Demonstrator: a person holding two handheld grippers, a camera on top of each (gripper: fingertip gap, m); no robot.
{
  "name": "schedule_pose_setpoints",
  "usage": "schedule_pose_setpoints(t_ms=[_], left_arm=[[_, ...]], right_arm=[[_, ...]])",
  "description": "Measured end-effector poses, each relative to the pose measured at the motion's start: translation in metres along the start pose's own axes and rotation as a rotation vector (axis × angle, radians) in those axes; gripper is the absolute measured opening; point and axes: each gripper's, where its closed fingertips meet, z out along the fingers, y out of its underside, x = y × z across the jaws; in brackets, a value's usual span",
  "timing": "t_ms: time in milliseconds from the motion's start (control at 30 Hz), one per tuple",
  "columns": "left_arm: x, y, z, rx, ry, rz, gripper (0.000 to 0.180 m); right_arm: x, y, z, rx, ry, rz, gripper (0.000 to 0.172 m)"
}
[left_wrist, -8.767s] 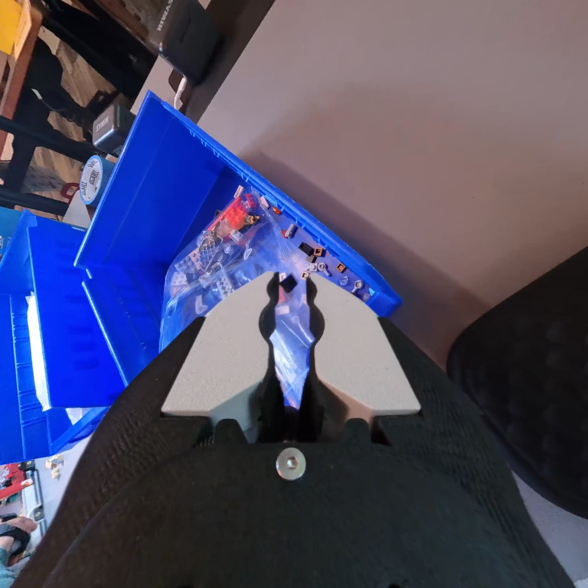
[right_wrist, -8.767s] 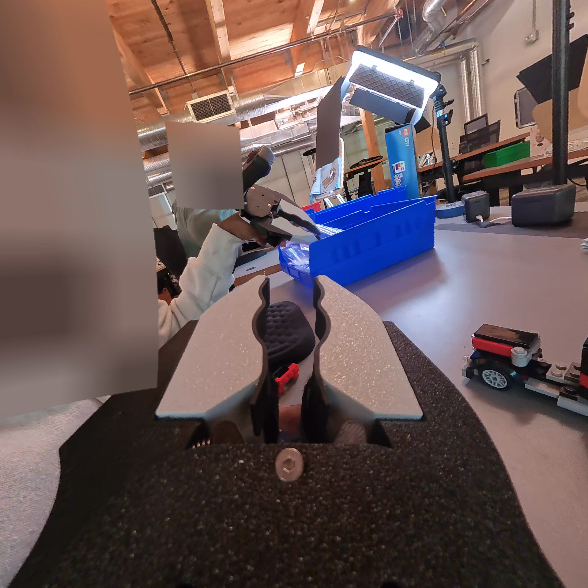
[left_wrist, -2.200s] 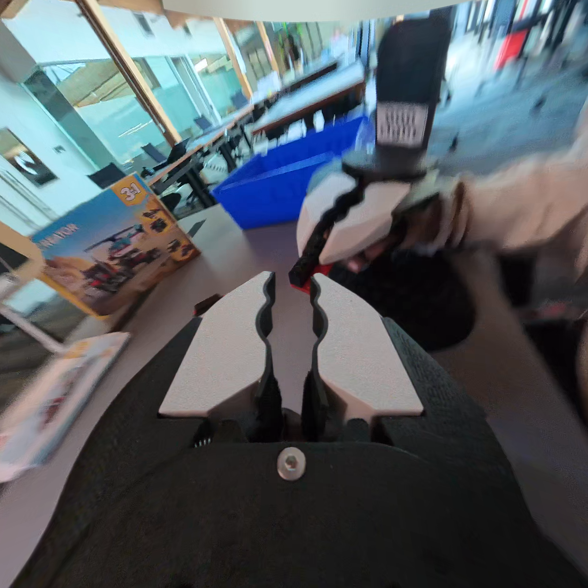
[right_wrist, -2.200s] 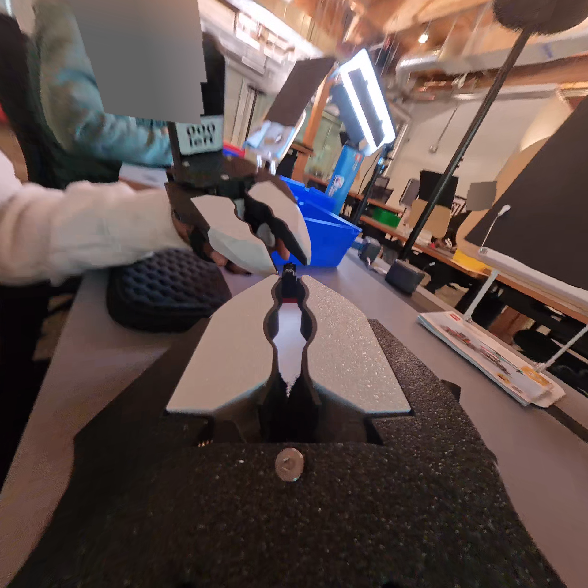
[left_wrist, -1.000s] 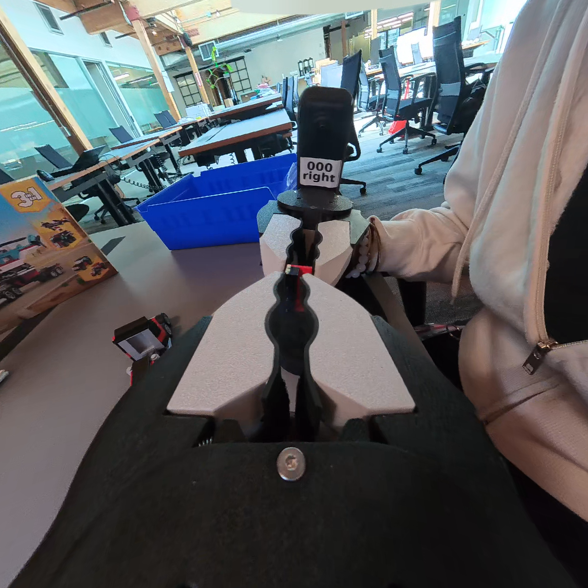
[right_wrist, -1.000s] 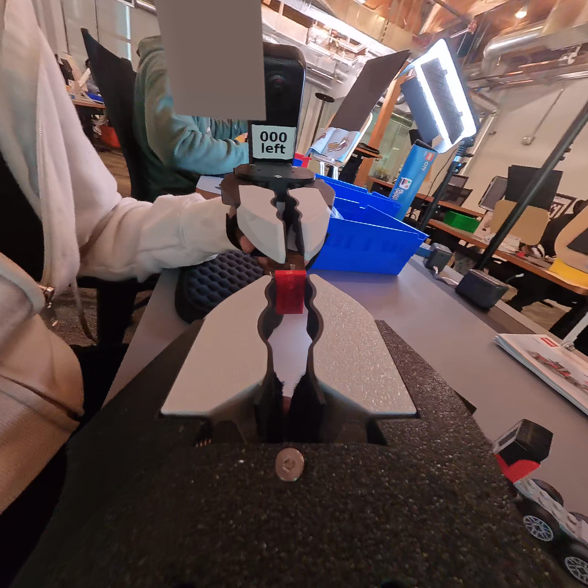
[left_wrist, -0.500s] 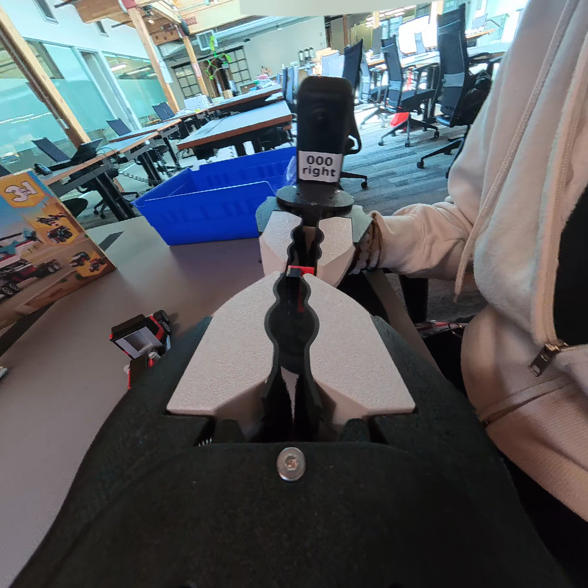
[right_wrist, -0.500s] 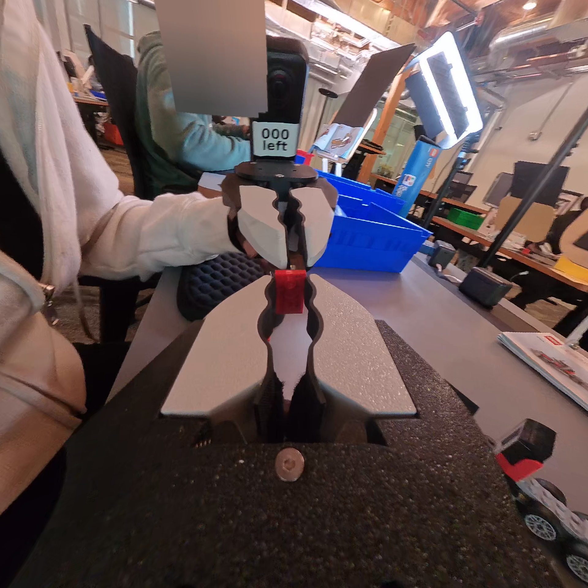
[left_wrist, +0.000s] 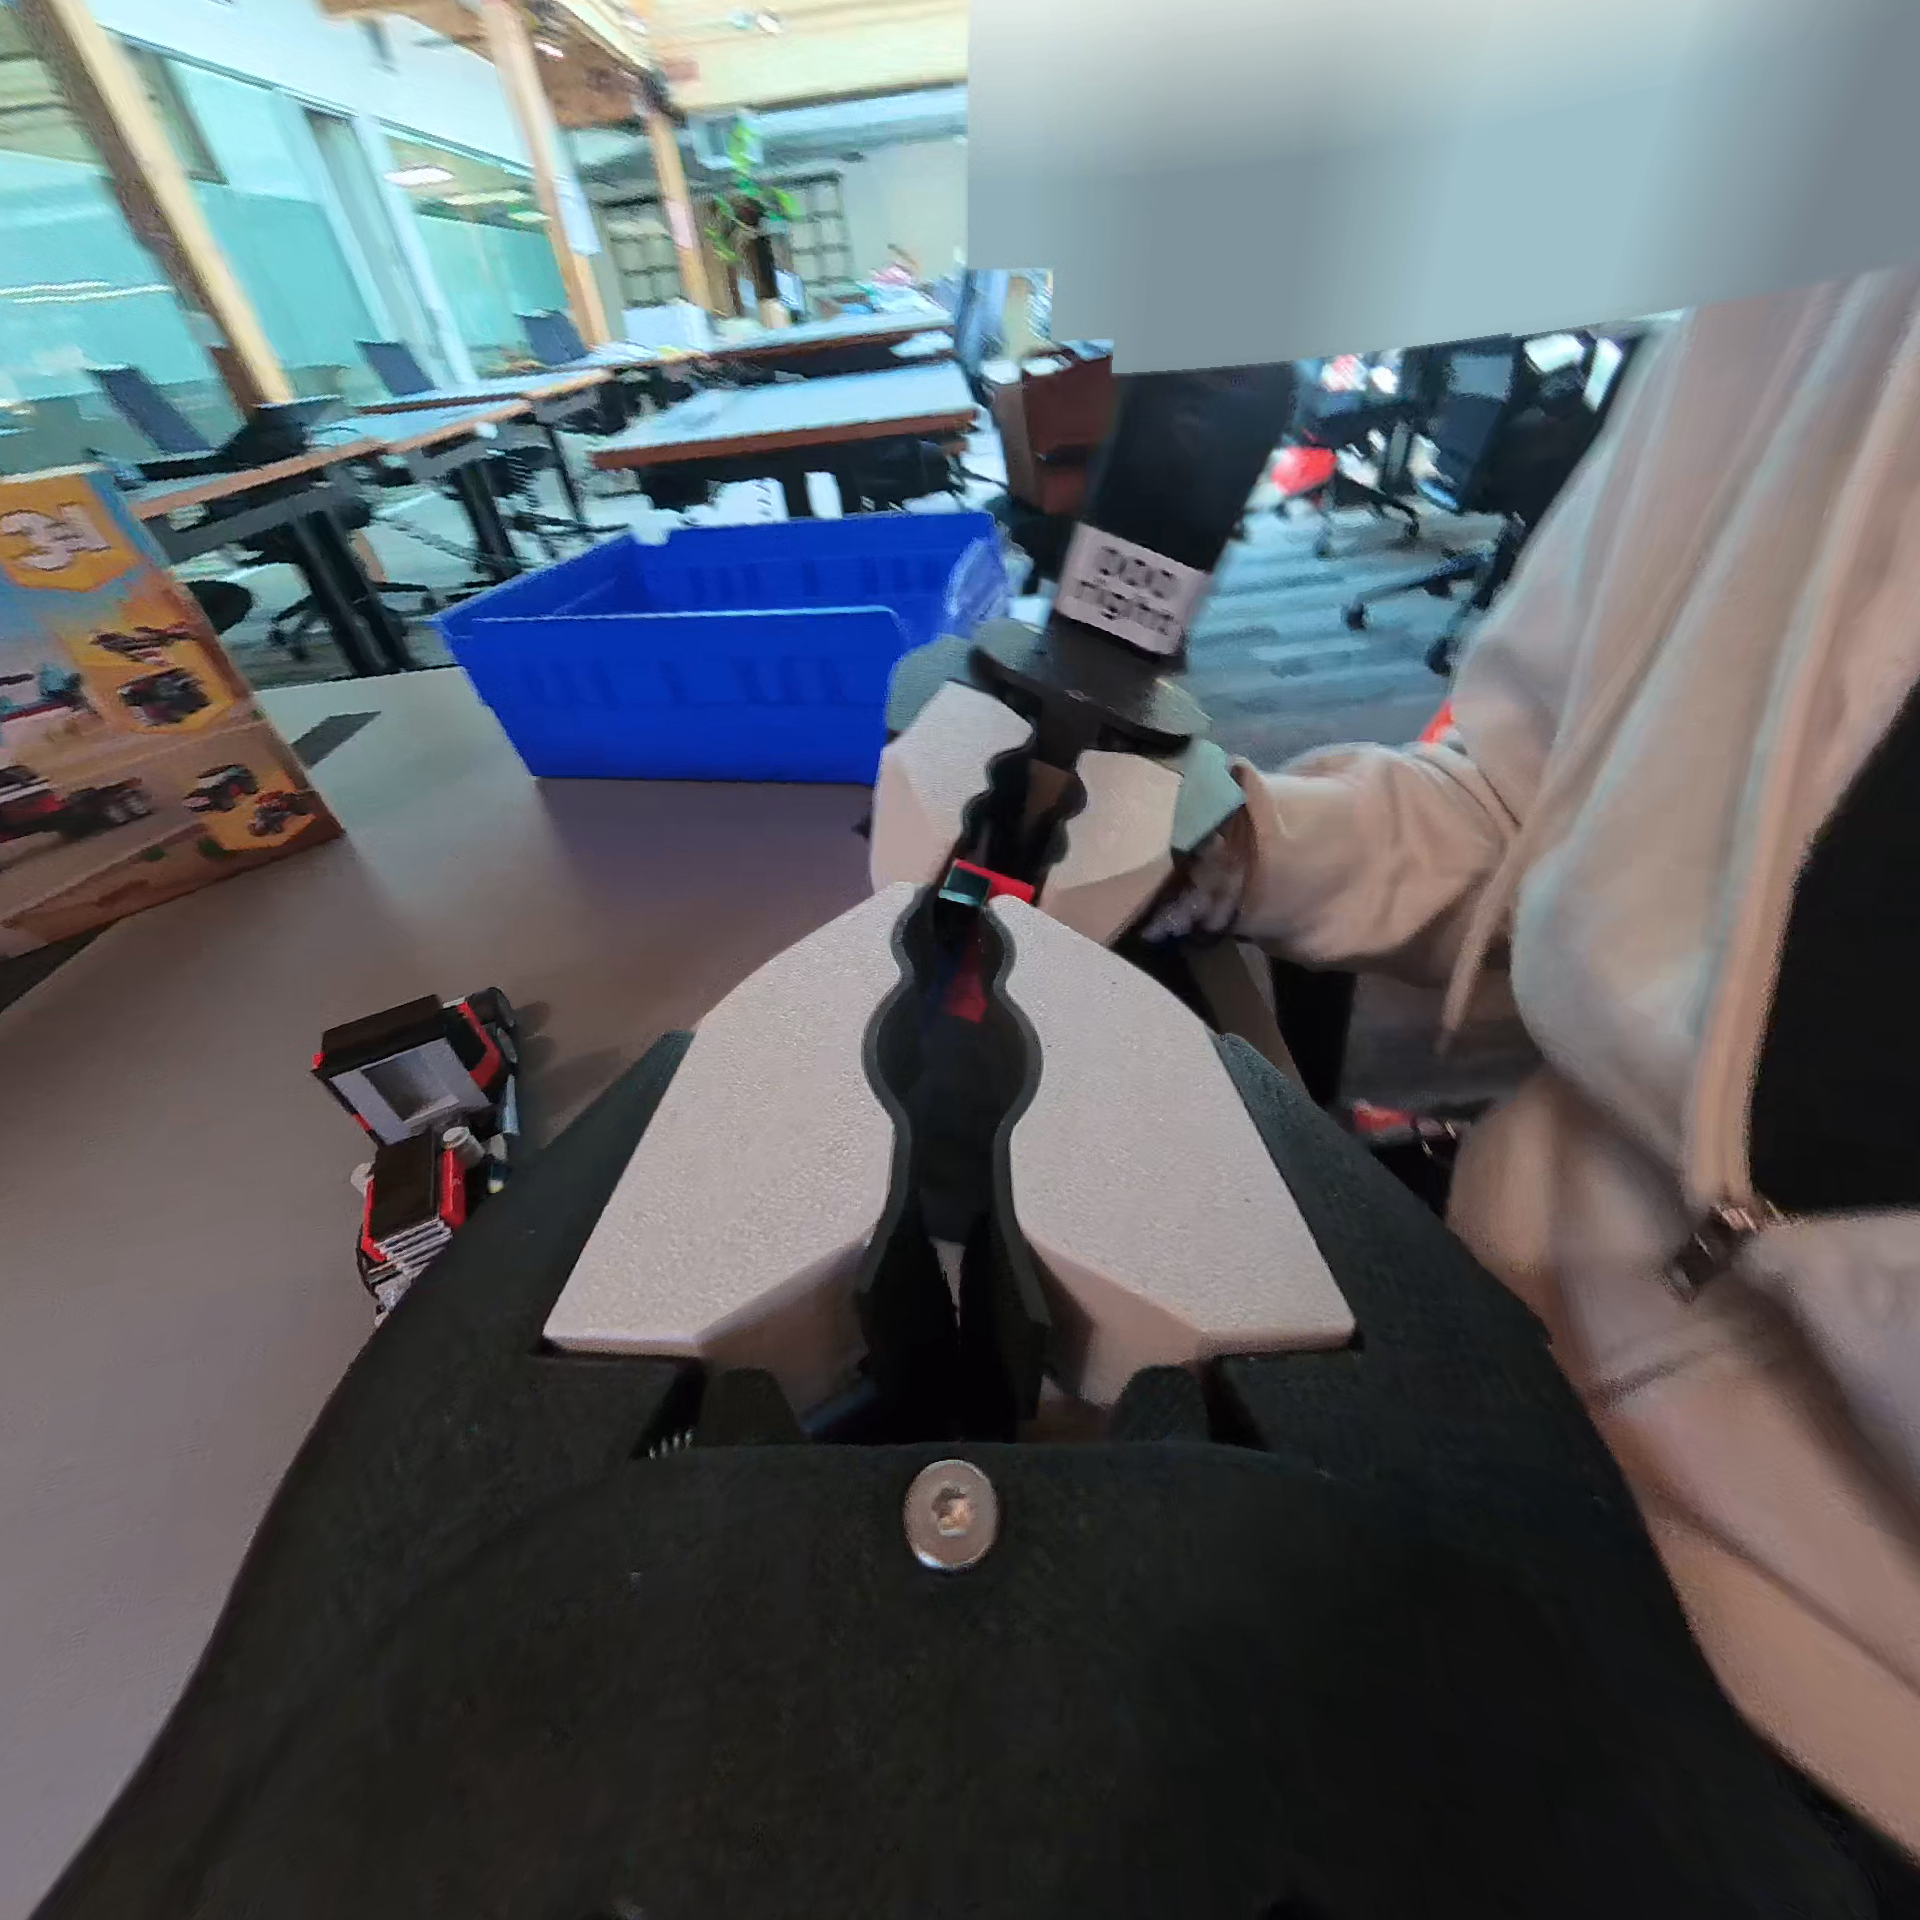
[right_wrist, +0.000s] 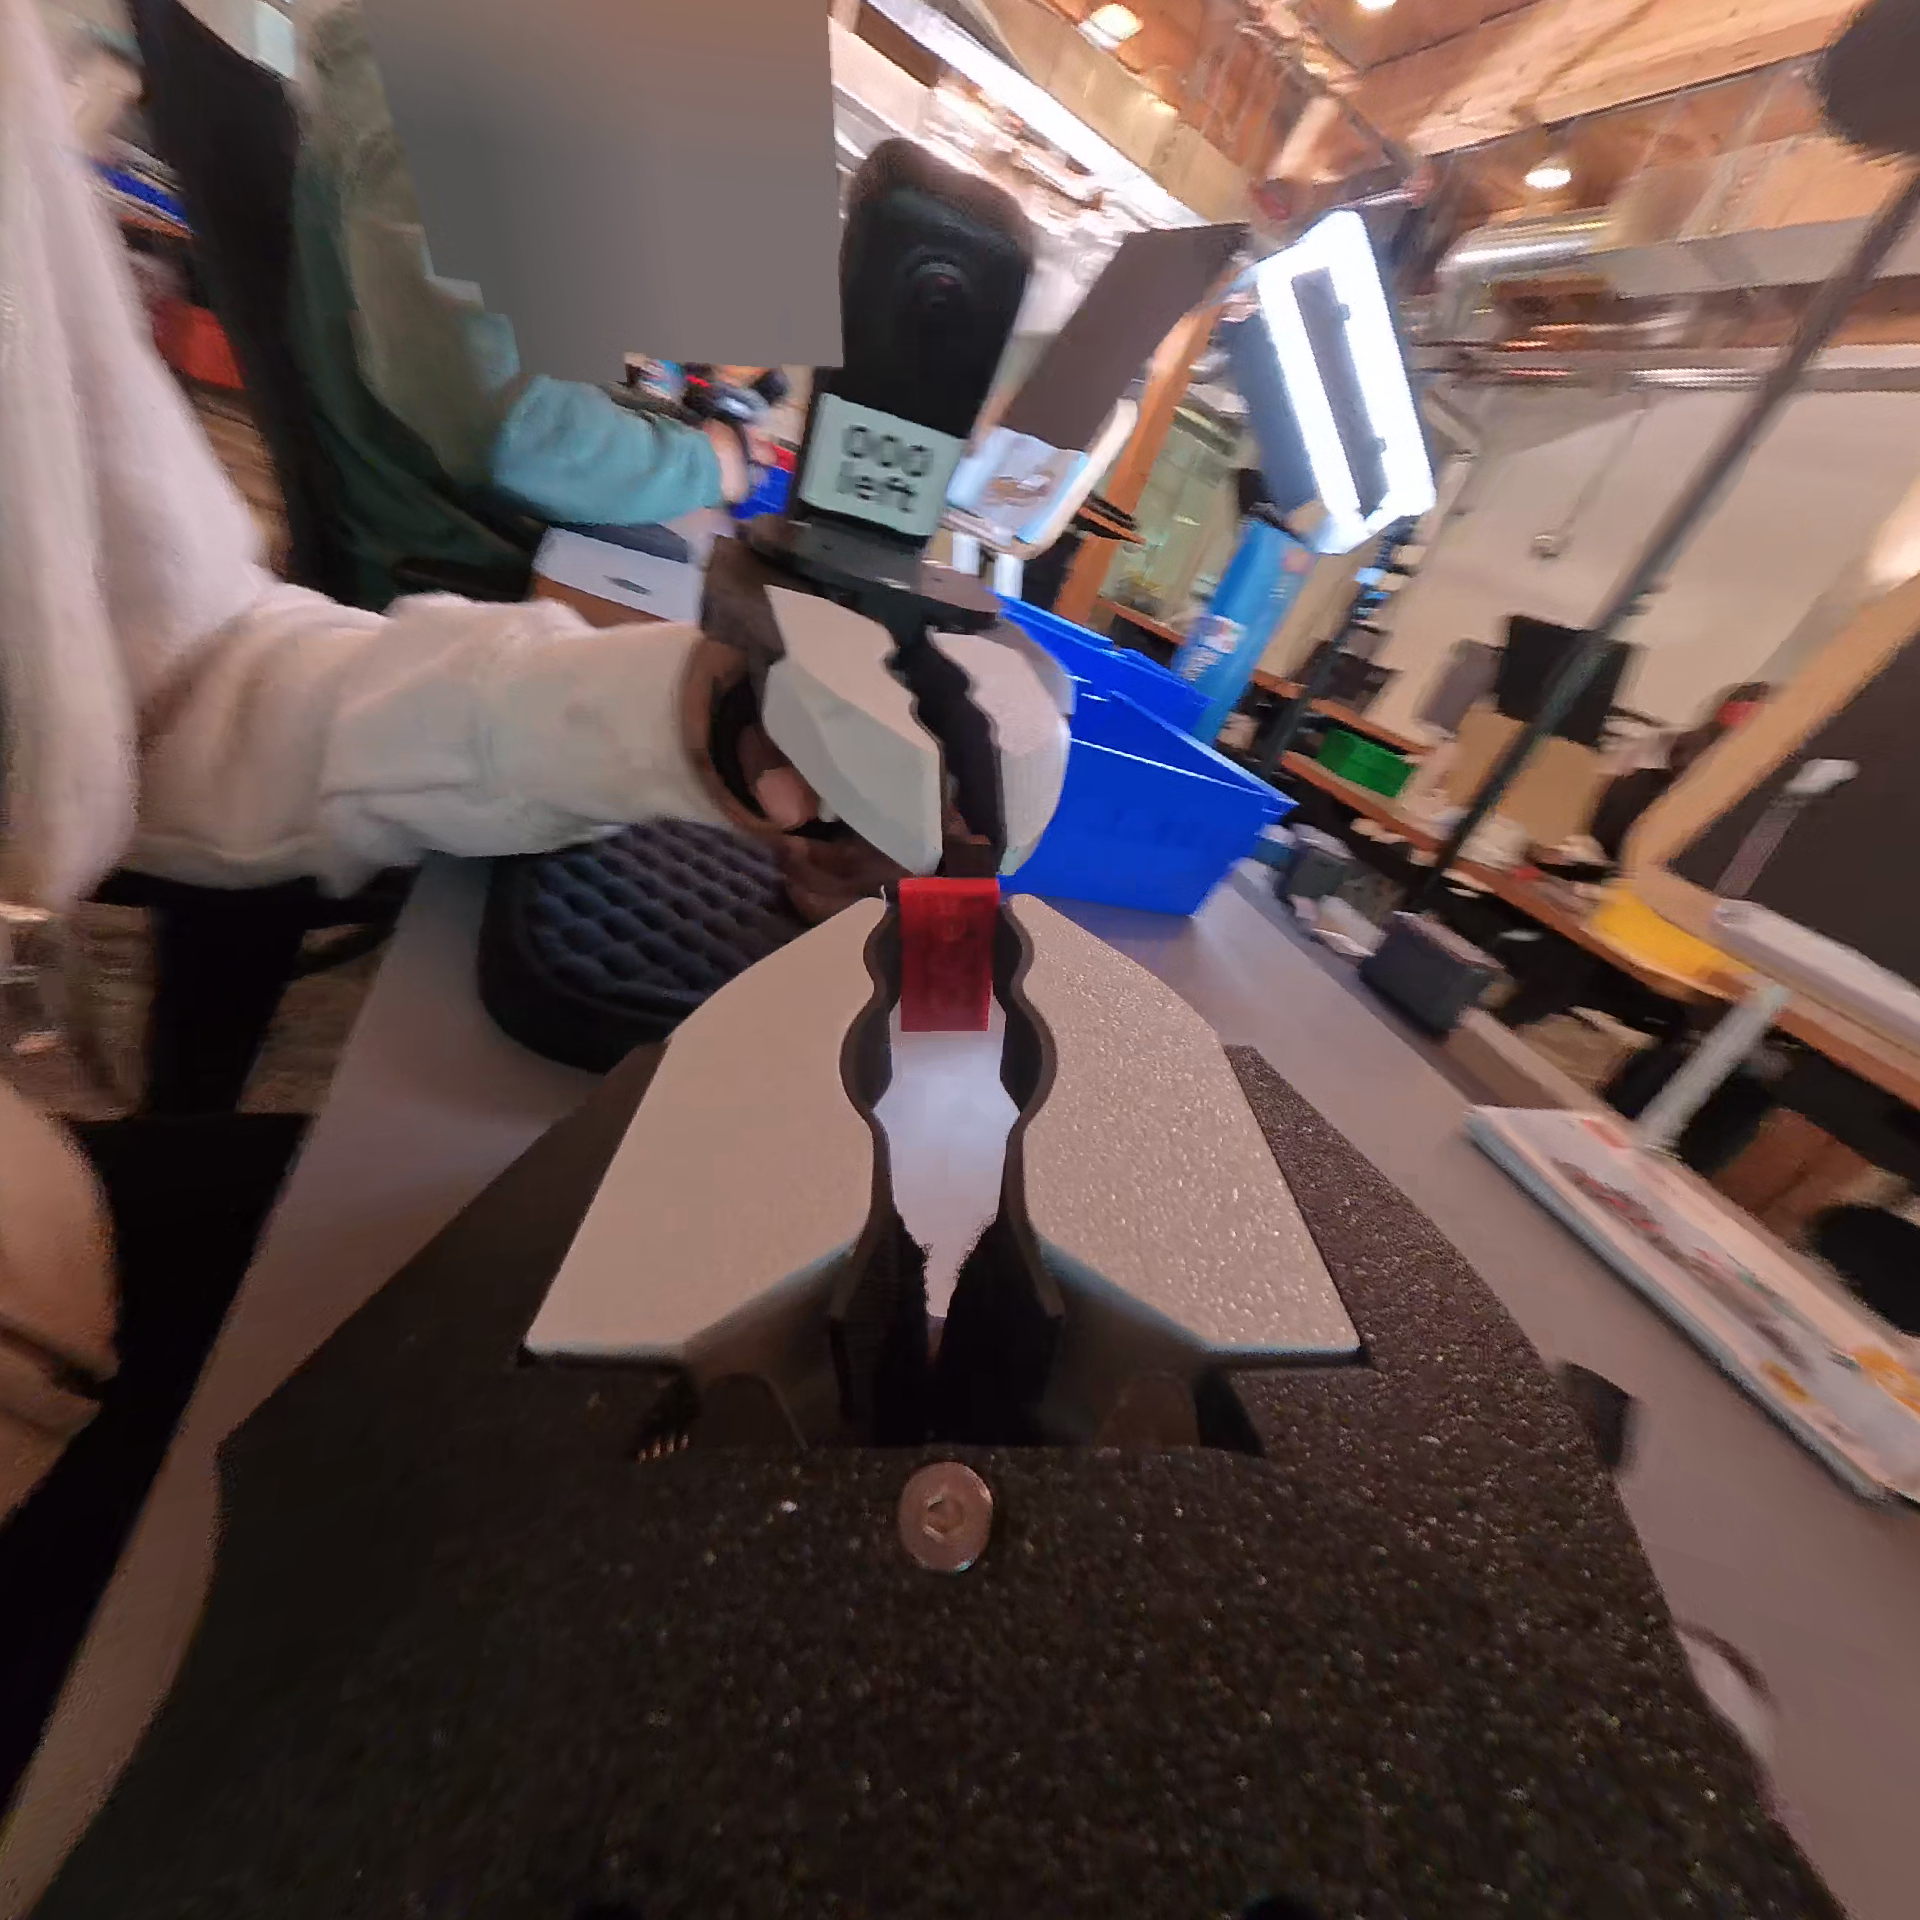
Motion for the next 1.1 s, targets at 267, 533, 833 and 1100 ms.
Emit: schedule_pose_setpoints(t_ms=[267, 533, 833, 1100], left_arm=[[0.038, 0.003, -0.011, -0.041, 0.255, 0.069, 0.008], [-0.015, -0.032, -0.040, 0.020, -0.120, 0.080, 0.008], [-0.027, -0.112, -0.281, -0.121, -1.140, 0.200, 0.008], [-0.049, -0.015, -0.264, -0.558, -0.948, -0.055, 0.008]], right_arm=[[-0.031, -0.015, -0.006, 0.111, -0.294, 0.166, 0.016], [-0.001, -0.025, -0.017, 0.231, -0.152, 0.240, 0.017], [0.001, -0.021, -0.015, 0.211, -0.120, 0.233, 0.016], [0.001, -0.018, -0.012, 0.188, -0.110, 0.226, 0.016]])
